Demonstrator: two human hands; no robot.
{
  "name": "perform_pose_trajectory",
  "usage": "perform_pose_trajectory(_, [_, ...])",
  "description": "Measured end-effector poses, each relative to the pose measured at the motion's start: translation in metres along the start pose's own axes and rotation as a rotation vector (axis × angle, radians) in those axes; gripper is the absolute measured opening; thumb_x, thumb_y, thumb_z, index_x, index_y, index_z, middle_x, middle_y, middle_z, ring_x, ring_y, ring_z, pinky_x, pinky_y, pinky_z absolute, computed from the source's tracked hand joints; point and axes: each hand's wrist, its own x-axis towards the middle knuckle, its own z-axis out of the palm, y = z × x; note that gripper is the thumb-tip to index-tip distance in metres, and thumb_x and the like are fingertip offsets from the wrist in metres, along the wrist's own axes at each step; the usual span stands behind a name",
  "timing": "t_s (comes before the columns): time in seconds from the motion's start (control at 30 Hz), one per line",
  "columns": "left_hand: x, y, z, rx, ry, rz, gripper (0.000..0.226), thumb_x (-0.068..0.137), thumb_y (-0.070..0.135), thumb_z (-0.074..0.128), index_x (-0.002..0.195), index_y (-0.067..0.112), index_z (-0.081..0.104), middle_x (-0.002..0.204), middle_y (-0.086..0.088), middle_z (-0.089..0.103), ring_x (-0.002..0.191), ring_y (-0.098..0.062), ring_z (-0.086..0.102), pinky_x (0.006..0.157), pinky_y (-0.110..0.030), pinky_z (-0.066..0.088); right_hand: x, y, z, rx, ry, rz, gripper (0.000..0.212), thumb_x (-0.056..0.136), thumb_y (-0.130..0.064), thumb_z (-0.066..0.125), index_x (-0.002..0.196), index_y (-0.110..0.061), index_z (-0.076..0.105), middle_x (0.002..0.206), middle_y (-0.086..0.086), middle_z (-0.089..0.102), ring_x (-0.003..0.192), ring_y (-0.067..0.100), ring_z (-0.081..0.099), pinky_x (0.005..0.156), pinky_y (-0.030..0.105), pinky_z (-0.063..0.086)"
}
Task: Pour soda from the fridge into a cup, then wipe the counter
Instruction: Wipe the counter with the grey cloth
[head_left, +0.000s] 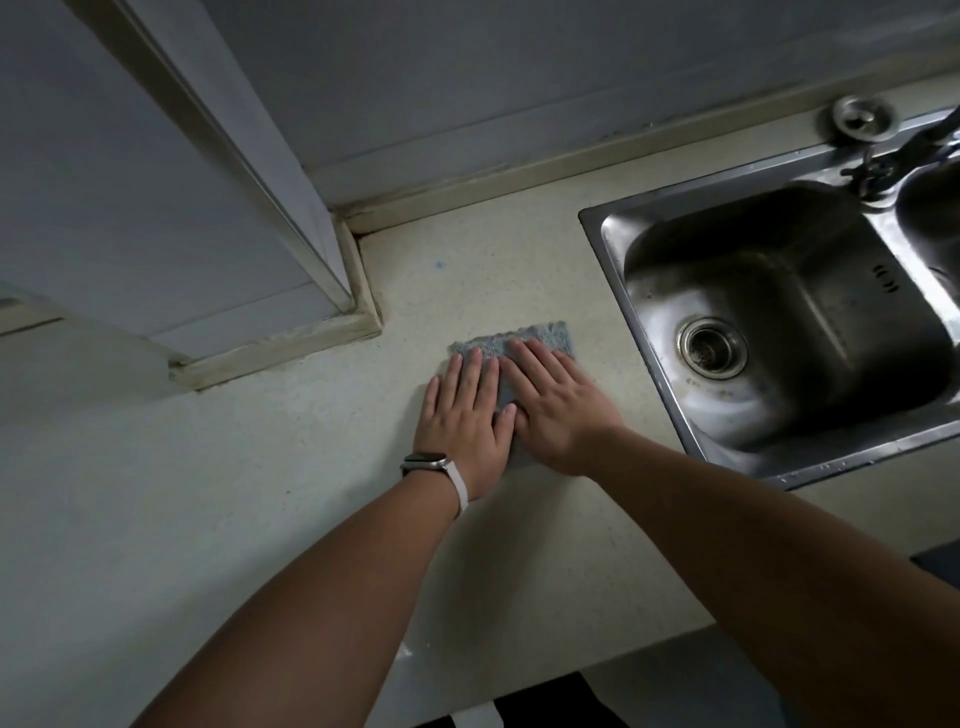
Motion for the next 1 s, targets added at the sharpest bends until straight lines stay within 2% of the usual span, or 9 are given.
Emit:
perform_pose_trajectory(0.37, [-0.008, -0.049, -0.007, -0.003, 0.006, -0.01, 0.065, 0.099, 0.051, 0.007, 0.157, 0.021, 0.013, 0.167, -0.001, 0.01, 0.154, -0.021, 0.006, 0.122, -0.043, 0.0, 0.028, -0.045, -0.002, -0.02, -0.034, 0.017, 0.064, 0.099, -0.045, -0.001, 0.156, -0.014, -0.002, 0.163, 0.008, -0.01, 0.148, 0.021, -0.017, 0.119, 0.037, -0.012])
perform_pose_trajectory(0.87, [-0.067, -0.176, -0.024, -0.011, -0.02, -0.13, 0.066, 0.097, 0.052, 0.002, 0.157, 0.024, 0.006, 0.165, 0.003, 0.0, 0.154, -0.019, 0.001, 0.12, -0.041, -0.006, 0.082, -0.177, 0.008, -0.034, -0.064, -0.097, 0.062, 0.098, -0.047, -0.003, 0.15, -0.014, -0.011, 0.158, 0.006, -0.019, 0.146, 0.023, -0.022, 0.117, 0.039, -0.014])
perform_pose_trajectory(1.0, [-0.083, -0.215, -0.028, -0.006, -0.023, -0.145, 0.066, 0.097, 0.051, 0.005, 0.157, 0.023, 0.008, 0.166, 0.002, 0.003, 0.154, -0.019, 0.002, 0.121, -0.042, -0.005, 0.097, -0.215, 0.013, -0.042, -0.073, -0.115, 0.063, 0.099, -0.047, -0.002, 0.152, -0.013, -0.009, 0.161, 0.009, -0.015, 0.148, 0.025, -0.018, 0.118, 0.04, -0.013])
